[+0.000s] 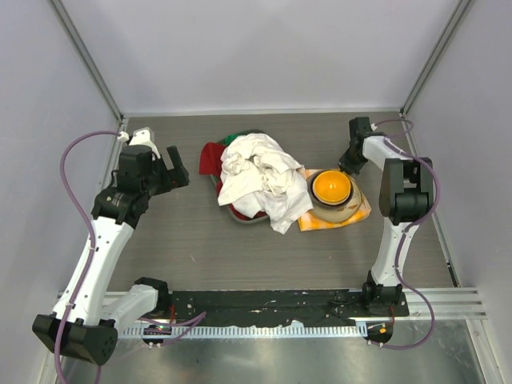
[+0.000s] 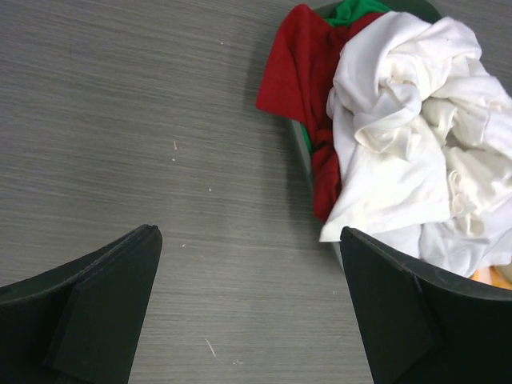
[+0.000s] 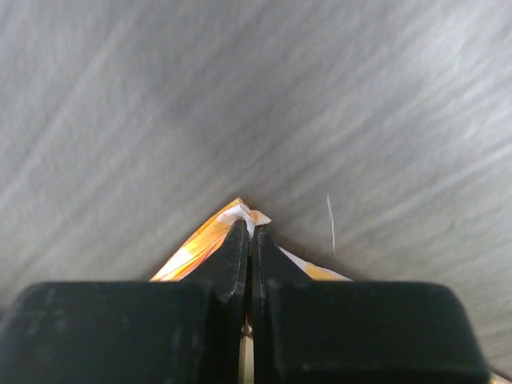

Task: Fold and stack the t-shirts

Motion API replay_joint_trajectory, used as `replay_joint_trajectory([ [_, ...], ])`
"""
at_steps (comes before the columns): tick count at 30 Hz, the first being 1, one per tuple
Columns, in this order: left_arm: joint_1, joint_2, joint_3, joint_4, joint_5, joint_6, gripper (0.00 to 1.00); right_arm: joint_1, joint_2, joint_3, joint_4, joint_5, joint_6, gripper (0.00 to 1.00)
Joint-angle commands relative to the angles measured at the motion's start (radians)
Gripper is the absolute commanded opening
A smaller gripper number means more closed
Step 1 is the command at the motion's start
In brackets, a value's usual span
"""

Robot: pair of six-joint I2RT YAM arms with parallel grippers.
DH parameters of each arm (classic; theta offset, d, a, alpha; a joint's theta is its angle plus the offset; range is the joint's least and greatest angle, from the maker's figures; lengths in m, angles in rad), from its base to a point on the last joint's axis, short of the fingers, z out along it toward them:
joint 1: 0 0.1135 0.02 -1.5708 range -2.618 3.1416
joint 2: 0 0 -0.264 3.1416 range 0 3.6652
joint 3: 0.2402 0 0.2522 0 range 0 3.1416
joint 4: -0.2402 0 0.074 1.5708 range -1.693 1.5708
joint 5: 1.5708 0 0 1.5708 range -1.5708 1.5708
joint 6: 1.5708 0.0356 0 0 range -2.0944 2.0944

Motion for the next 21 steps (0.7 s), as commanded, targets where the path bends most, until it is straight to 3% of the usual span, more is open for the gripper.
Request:
replay_joint_trajectory([
  [1, 0.003, -0.002, -0.009, 0.024, -0.013, -0.012, 1.00, -0.110, 0.196, 0.143, -0.014, 0.226, 0.012, 0.01],
  [14, 0.003, 0.004, 0.000, 0.013, -0.064, -0.021, 1.00, -0.265, 0.547, 0.732, -0.199, 0.249, -0.022, 0.01],
  [21, 0.003, 0.023, -0.002, 0.013, -0.082, -0.024, 1.00, -0.336, 0.675, 0.950, -0.210, 0.208, -0.011, 0.01],
])
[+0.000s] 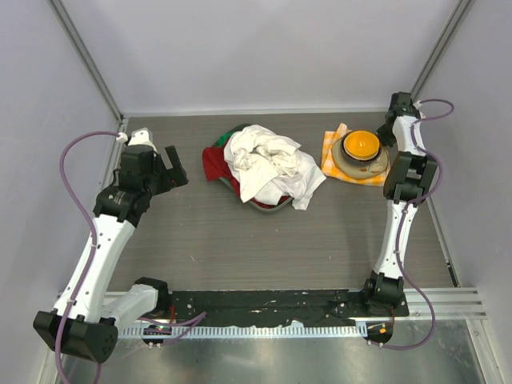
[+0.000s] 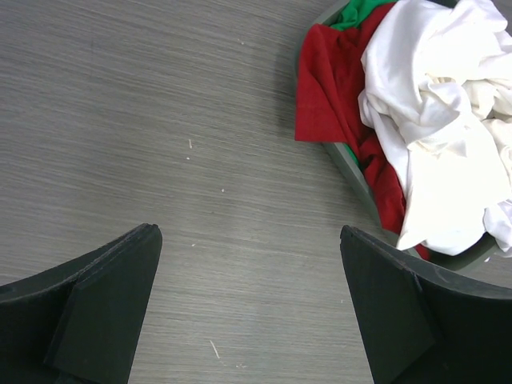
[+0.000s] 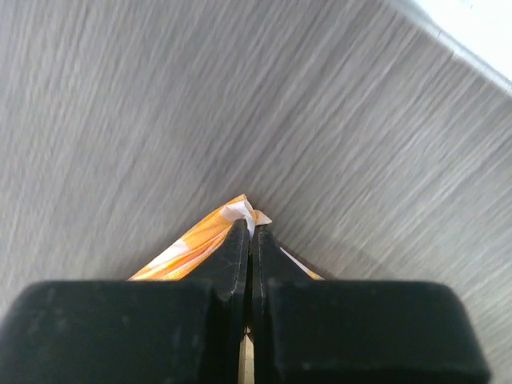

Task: Fold and stack the t-shirts

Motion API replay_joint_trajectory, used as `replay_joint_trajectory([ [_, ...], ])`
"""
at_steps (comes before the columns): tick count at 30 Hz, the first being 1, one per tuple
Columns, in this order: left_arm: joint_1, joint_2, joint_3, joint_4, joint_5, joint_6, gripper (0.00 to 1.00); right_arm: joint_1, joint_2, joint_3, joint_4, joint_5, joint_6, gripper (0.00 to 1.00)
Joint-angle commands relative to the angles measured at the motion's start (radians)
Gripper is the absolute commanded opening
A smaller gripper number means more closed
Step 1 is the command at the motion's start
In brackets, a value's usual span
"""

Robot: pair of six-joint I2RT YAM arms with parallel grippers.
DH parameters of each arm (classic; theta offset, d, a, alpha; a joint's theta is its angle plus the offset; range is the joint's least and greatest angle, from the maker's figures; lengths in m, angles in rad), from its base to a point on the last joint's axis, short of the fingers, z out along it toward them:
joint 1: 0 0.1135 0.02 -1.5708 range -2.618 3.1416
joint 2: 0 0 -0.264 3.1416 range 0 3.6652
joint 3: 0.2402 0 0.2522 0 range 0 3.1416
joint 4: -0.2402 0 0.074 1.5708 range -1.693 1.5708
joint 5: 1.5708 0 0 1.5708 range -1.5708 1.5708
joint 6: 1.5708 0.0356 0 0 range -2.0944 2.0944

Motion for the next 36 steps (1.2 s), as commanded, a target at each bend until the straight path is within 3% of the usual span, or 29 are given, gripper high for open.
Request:
replay_joint_trajectory([
  [1, 0.001, 0.011, 0.007, 0.014, -0.030, -0.001, 1.00, -0.086, 0.172, 0.112, 0.011, 0.110, -0.004, 0.01],
  [9, 0.003, 0.021, 0.012, 0.021, -0.047, -0.011, 1.00, -0.122, 0.209, 0.175, 0.128, 0.020, 0.038, 0.01],
  [11, 0.003, 0.016, 0.010, 0.024, -0.054, -0.013, 1.00, -0.122, 0.200, 0.171, 0.153, 0.012, 0.030, 0.06],
  [12, 0.003, 0.014, 0.009, 0.024, -0.058, -0.013, 1.00, -0.122, 0.194, 0.148, 0.193, 0.000, 0.028, 0.23],
  [14, 0.003, 0.008, 0.007, 0.027, -0.059, -0.013, 1.00, -0.122, 0.167, 0.131, 0.227, -0.008, 0.025, 0.40],
  [15, 0.003, 0.005, 0.004, 0.026, -0.059, -0.011, 1.00, -0.122, 0.157, 0.114, 0.259, -0.014, 0.018, 0.58],
  [18, 0.003, -0.007, -0.005, 0.032, -0.061, -0.008, 1.00, -0.119, 0.105, 0.084, 0.308, -0.002, -0.011, 0.81],
  [19, 0.003, -0.012, -0.007, 0.031, -0.061, -0.008, 1.00, -0.117, 0.088, 0.074, 0.320, 0.016, -0.028, 0.84],
  [27, 0.003, -0.035, -0.022, 0.043, -0.042, -0.011, 1.00, -0.030, -0.229, -0.175, 0.510, 0.219, -0.252, 1.00],
  [36, 0.001, -0.097, -0.031, 0.037, -0.024, -0.013, 1.00, 0.206, -0.488, -0.447, 0.728, 0.567, -0.599, 0.99],
])
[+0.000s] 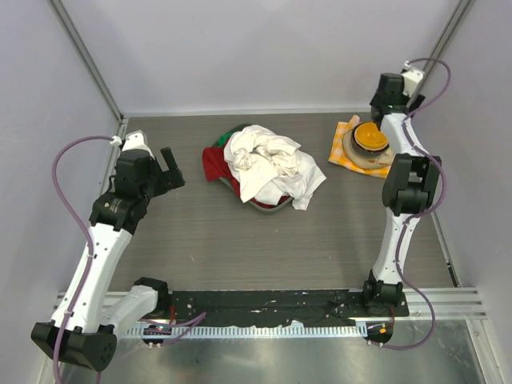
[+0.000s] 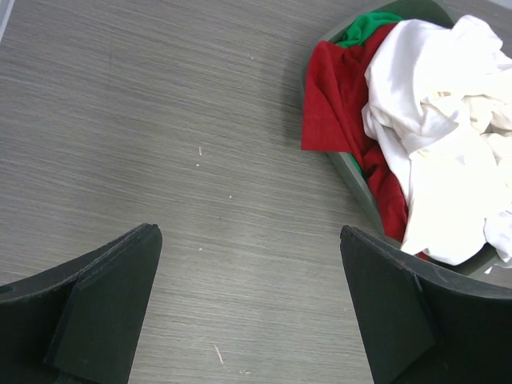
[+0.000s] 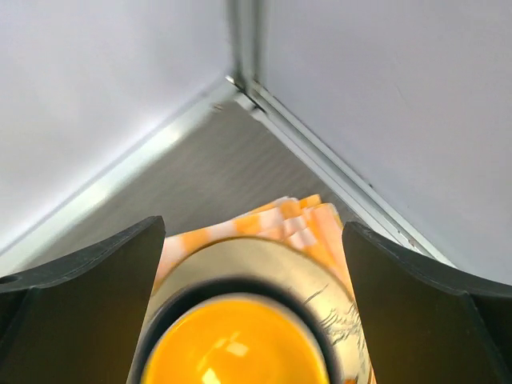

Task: Fold and stack the t-shirts

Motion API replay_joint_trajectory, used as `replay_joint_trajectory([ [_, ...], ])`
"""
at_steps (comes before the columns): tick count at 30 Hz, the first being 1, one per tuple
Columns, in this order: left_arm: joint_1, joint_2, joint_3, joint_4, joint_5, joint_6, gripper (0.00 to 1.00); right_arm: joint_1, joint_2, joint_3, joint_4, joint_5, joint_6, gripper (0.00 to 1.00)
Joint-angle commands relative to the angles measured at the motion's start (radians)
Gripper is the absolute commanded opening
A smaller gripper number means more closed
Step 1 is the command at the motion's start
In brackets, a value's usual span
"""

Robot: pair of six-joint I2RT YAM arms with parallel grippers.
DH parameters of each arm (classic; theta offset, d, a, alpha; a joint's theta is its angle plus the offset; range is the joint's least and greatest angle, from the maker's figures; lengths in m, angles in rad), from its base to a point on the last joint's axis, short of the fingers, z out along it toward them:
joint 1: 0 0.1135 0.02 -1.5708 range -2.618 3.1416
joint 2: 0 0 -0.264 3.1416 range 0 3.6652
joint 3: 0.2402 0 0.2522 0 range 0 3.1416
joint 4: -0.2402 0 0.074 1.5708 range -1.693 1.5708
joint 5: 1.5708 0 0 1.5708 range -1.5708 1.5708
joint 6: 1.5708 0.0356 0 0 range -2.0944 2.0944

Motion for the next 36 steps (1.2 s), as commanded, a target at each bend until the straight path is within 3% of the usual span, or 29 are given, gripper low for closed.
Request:
replay_joint_trajectory([
  [1, 0.003, -0.058, -0.010, 0.028, 0.022, -0.009, 1.00, 0.128, -0.237, -0.148, 0.201, 0.235, -0.207, 1.00],
  [4, 0.003, -0.084, -0.010, 0.019, 0.035, -0.016, 1.00, 0.221, -0.322, -0.244, 0.152, 0.292, -0.189, 1.00],
  [5, 0.001, -0.089, -0.006, 0.013, 0.039, -0.018, 1.00, 0.237, -0.370, -0.261, 0.053, 0.289, -0.124, 1.00],
  [11, 0.003, -0.080, 0.002, -0.005, 0.073, -0.029, 1.00, 0.260, -0.538, -0.438, -0.242, 0.006, 0.138, 1.00],
  [18, 0.003, -0.054, -0.009, -0.015, 0.101, -0.038, 1.00, 0.260, -0.598, -0.705, -0.293, -0.042, 0.251, 0.99],
  [25, 0.001, -0.037, -0.006, -0.016, 0.101, -0.038, 1.00, 0.257, -0.549, -0.834, -0.296, -0.019, 0.251, 0.99],
  [29, 0.003, -0.035, -0.007, -0.016, 0.088, -0.039, 1.00, 0.239, -0.460, -0.819, -0.272, 0.004, 0.250, 0.98],
  [36, 0.003, -0.037, -0.007, -0.027, 0.058, -0.026, 1.00, 0.143, -0.301, -0.756, -0.186, -0.095, 0.247, 0.99],
])
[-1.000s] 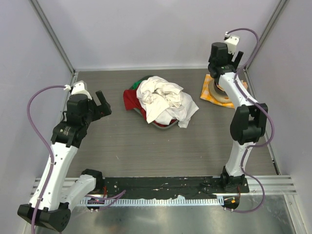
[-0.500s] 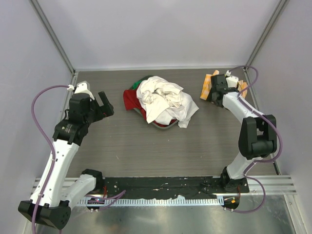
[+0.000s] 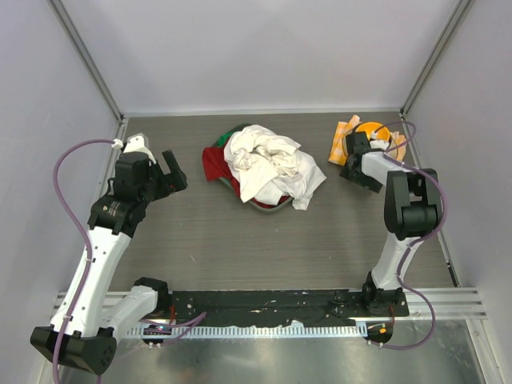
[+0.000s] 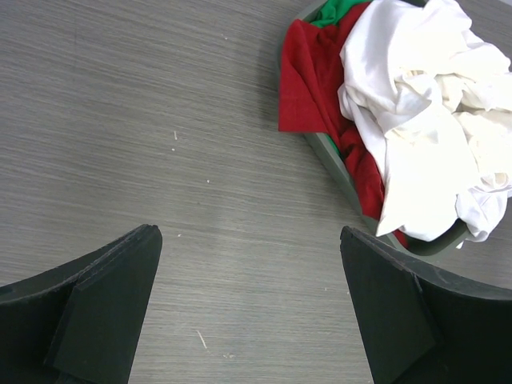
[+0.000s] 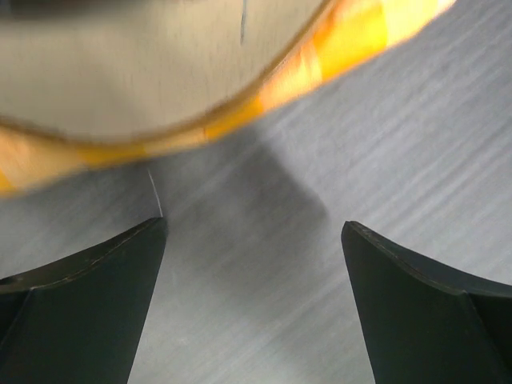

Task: Fold and stack the t-shirts

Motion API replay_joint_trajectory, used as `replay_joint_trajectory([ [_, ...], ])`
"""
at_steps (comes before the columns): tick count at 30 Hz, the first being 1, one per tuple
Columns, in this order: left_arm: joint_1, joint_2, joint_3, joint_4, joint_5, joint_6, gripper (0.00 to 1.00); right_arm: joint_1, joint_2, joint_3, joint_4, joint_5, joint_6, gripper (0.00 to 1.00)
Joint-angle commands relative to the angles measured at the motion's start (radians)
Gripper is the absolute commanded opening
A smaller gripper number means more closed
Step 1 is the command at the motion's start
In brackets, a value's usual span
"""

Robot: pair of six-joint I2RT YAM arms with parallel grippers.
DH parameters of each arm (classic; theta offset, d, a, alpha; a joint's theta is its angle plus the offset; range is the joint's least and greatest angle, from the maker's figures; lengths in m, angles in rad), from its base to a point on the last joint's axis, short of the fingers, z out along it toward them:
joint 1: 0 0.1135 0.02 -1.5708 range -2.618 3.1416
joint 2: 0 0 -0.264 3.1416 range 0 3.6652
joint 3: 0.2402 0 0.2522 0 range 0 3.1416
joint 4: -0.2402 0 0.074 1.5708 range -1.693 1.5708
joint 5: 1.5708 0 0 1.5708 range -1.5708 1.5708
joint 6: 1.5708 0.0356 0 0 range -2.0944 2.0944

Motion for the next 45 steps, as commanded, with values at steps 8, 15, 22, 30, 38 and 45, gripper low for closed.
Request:
replay_joint_trajectory([
  [8, 0.003, 0.021, 0.020, -0.011, -0.057, 0.014, 1.00, -0.167, 0.258, 0.220, 0.041, -0.120, -0.018, 0.98],
  [15, 0.003, 0.051, 0.027, 0.002, -0.043, 0.004, 1.00, -0.206, 0.396, 0.396, -0.012, -0.151, -0.056, 0.98],
  [22, 0.003, 0.064, 0.020, 0.017, -0.013, -0.009, 1.00, -0.174, 0.337, 0.404, -0.025, -0.137, -0.059, 0.98],
  [30, 0.000, 0.110, -0.019, 0.060, 0.279, -0.042, 1.00, 0.067, -0.007, 0.266, 0.023, -0.134, -0.050, 0.98],
  [38, -0.095, 0.268, -0.137, 0.281, 0.279, -0.180, 1.00, 0.326, -0.151, 0.376, -0.051, -0.139, -0.119, 0.98],
  [45, -0.180, 0.482, -0.091, 0.402, 0.166, -0.271, 0.98, 0.402, -0.255, 0.384, -0.078, -0.125, -0.163, 0.98],
])
